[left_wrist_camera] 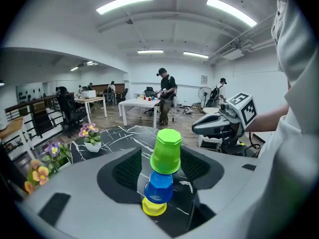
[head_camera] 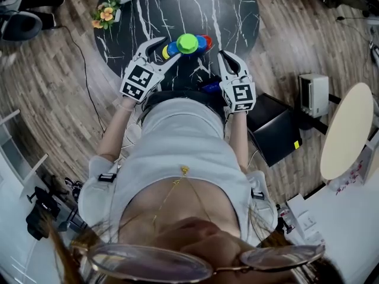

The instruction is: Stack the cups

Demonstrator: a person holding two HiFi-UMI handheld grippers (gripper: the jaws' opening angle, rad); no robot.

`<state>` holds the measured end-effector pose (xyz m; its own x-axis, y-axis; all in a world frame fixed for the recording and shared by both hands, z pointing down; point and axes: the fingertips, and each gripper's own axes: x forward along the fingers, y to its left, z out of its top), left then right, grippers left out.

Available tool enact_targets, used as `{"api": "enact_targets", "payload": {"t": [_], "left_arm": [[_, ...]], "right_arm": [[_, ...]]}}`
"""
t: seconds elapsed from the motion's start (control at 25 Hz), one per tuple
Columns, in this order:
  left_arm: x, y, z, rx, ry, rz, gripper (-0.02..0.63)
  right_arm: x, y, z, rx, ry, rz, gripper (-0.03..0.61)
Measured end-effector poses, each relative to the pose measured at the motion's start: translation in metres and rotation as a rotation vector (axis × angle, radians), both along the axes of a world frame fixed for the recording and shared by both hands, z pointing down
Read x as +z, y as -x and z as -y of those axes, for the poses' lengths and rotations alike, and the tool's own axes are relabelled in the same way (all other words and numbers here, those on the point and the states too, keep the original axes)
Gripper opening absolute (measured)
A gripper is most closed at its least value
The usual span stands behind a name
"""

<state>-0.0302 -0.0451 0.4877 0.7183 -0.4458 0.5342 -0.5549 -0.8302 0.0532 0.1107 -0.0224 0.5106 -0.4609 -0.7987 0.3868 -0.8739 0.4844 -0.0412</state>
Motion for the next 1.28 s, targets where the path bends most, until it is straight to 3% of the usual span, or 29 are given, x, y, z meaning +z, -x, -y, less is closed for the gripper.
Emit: {"api": "enact_targets", "payload": {"t": [0.56, 1.28], "left_arm": [[0.008, -0.004, -0.033, -0.037, 0.007, -0.092, 0.046], [-0.055, -0.029, -0.031, 0.022, -0.093, -0.241, 0.034]], "right_arm": [[-0.02, 0.046, -0.012, -0.13, -0.044, 0.028, 0.021], [-0.095, 0.083, -0.009, -0.207, -0.215, 0.094, 0.017]]}}
